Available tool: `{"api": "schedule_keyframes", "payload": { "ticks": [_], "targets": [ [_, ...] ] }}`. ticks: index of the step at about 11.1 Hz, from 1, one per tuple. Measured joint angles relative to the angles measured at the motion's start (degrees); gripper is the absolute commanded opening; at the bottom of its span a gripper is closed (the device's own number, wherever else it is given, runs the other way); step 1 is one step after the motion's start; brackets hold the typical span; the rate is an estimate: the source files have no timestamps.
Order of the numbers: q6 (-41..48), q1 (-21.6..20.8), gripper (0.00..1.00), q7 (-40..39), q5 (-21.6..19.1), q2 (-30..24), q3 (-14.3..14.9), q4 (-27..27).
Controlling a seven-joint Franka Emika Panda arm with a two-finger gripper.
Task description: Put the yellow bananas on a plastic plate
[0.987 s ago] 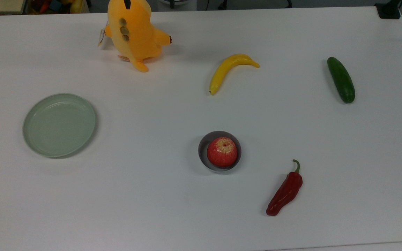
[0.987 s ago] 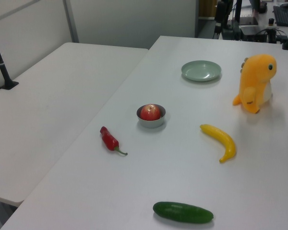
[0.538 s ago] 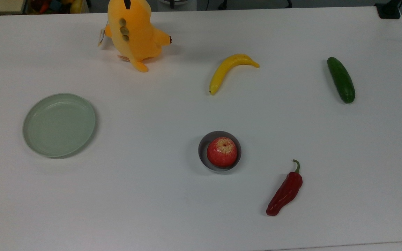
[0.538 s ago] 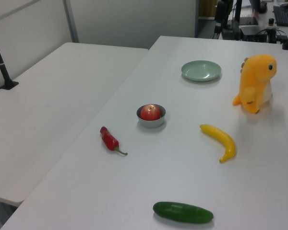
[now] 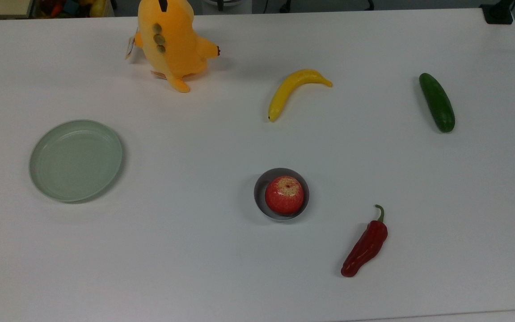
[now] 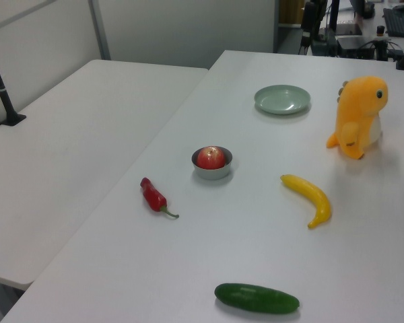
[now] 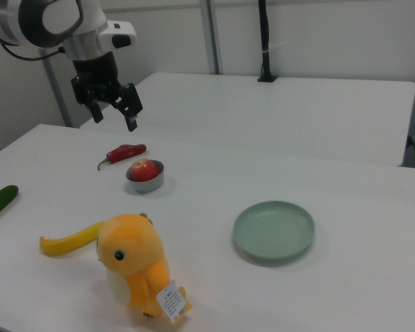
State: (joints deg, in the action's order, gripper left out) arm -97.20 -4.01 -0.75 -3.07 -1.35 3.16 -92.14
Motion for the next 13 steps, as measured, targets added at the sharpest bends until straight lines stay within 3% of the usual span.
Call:
{"api": "schedule_keyframes", "payload": {
  "ticks": [6,10,13],
  "targets": [
    [0.0,-1.3,1.00,-0.3,0.0,0.1,-0.3,-2.1],
    [4.2,-6.9,1.00,0.0,0.0,0.0,-0.5,-5.9],
    [5.1,-9.0,1.00,7.9,-2.1,-1.4,-1.8,-10.4]
  ]
}}
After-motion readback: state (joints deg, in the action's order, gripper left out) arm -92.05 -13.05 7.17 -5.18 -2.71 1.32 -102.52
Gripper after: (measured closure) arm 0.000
